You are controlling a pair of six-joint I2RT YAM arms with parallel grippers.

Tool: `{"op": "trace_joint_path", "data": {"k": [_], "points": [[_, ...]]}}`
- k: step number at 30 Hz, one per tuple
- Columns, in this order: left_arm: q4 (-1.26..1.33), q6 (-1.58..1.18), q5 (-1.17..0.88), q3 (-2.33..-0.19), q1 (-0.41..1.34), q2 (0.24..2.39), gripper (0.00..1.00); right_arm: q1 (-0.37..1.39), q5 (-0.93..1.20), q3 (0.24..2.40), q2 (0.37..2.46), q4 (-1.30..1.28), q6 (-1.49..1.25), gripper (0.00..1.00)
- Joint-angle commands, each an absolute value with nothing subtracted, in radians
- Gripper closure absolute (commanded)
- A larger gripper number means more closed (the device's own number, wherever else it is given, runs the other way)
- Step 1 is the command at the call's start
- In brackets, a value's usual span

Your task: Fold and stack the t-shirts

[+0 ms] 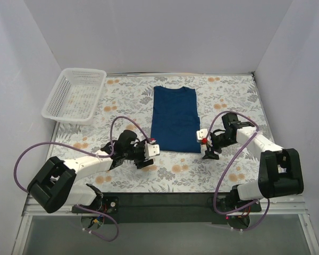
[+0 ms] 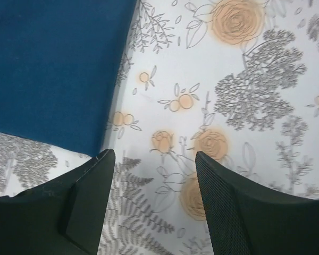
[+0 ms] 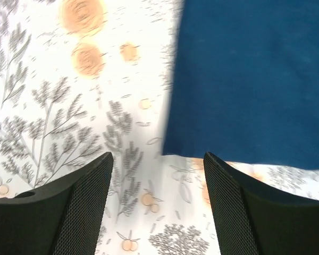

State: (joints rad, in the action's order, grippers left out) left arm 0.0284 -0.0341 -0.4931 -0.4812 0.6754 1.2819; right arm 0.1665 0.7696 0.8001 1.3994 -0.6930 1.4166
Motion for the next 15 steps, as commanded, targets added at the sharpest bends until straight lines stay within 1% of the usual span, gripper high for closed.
{"op": "trace_joint_path", "data": {"k": [1, 9, 15], "points": [[0.110, 0.175, -0.488, -0.525, 0.664, 1.304, 0.42, 0.172, 0.814, 0.776, 1.348, -0.706, 1.624, 0.36], [0.141, 0.233, -0.505, -0.598, 0.666, 1.451, 0.43, 0.176, 0.819, 0.735, 1.342, -0.614, 1.548, 0.36], [0.083, 0.278, -0.476, -0.681, 0.664, 1.595, 0.47, 0.176, 0.807, 0.726, 1.365, -0.575, 1.525, 0.38]]}}
